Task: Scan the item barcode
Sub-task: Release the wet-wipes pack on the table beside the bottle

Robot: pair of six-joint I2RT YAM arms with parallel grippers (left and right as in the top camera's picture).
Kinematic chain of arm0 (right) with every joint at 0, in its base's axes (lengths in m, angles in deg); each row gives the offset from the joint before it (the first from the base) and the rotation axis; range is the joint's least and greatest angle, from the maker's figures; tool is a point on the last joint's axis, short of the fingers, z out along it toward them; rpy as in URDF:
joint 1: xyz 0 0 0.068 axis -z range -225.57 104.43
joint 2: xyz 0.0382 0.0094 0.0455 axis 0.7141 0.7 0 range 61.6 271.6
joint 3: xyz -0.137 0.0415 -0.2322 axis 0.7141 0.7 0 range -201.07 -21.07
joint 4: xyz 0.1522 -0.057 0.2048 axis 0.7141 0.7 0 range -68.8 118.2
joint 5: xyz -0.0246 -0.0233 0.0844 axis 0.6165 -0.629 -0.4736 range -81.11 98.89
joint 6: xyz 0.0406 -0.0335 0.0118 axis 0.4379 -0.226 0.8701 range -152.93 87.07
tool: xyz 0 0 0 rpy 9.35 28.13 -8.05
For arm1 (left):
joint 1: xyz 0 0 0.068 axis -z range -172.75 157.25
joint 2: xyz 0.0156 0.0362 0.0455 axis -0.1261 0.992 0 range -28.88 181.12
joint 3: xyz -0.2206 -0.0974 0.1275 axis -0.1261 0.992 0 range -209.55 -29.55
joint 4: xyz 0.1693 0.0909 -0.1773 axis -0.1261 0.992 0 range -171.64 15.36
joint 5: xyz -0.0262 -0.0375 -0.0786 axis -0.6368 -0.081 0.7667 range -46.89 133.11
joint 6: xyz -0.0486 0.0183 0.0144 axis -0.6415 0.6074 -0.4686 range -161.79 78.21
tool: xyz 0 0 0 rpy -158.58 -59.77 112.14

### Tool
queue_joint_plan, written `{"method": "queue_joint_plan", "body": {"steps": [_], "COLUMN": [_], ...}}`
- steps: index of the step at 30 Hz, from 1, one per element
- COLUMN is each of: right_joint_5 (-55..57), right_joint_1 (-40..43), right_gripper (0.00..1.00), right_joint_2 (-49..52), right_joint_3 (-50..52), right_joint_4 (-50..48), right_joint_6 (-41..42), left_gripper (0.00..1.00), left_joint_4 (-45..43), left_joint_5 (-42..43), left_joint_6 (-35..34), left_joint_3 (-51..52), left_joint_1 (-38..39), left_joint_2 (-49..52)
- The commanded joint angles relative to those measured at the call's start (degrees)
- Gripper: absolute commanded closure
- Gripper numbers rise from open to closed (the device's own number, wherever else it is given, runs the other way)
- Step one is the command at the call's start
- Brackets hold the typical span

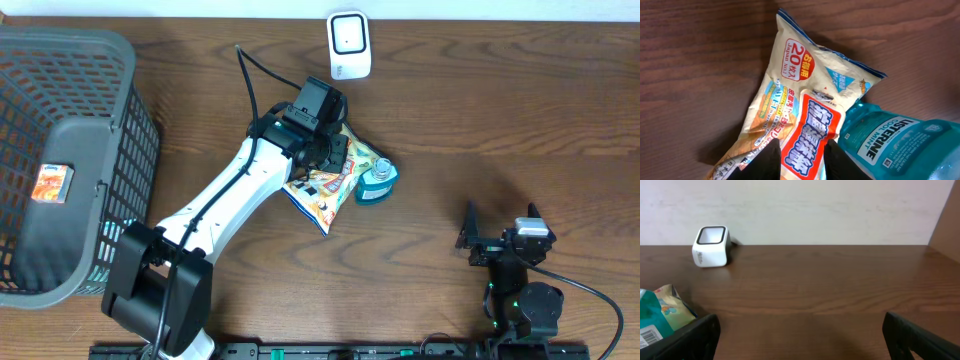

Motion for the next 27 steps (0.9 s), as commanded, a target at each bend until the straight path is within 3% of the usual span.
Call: {"method": "queue_joint_plan", "body": {"steps": [1,4,10,13,17,21,23,25,27], "right_joint_5": [0.28,0.28,0.28,0.28,0.28,0.28,0.28,0.28,0.28], "right_joint_1": [-0.11,-0.11,-0.11,-0.11,-0.11,-0.13,-0.11,-0.13,-0.13], "right_gripper": [0.01,0.01,0.01,0.01,0.01,0.01,0.01,0.01,0.01], "right_joint_2": [0.02,0.02,0.04,0.04,0.04,0.04,0.04,0.04,0.04], "right_joint_3": [0.04,0.04,0.04,0.04,0.04,0.04,0.04,0.04,0.04], "right_joint_4": [0.22,0.22,0.22,0.22,0.22,0.22,0.2,0.22,0.2], "right_joint_6": [-0.66,-0.66,-0.66,-0.66,-0.66,-0.66,-0.66,-0.66,-0.66], "left_gripper": [0.7,0.67,0.16,0.07,0.04,0.02,0.02,0.02,0.02], "left_joint_4": [-0.11,-0.02,2.78,2.78,2.73,3.02,4.72,10.45,14.32], "left_joint_5": [-0.98,-1.03,-8.22,-13.51,-19.21,-19.21,-19.21,-19.12,-18.08], "left_joint_6": [-1.42,-1.38,-1.36,-1.18,-0.94,-1.4,-6.45,-18.6,-23.54], "left_joint_3": [0.26,0.04,-3.5,-4.44,-6.43,-9.75,-9.97,-9.97,-9.94], "left_joint_1": [-0.09,-0.52,-5.99,-9.2,-17.51,-32.85,-40.37,-49.4,-54.69], "left_joint_2": [0.02,-1.16,-11.76,-17.86,-28.02,-33.79,-33.68,-31.91,-29.77]}}
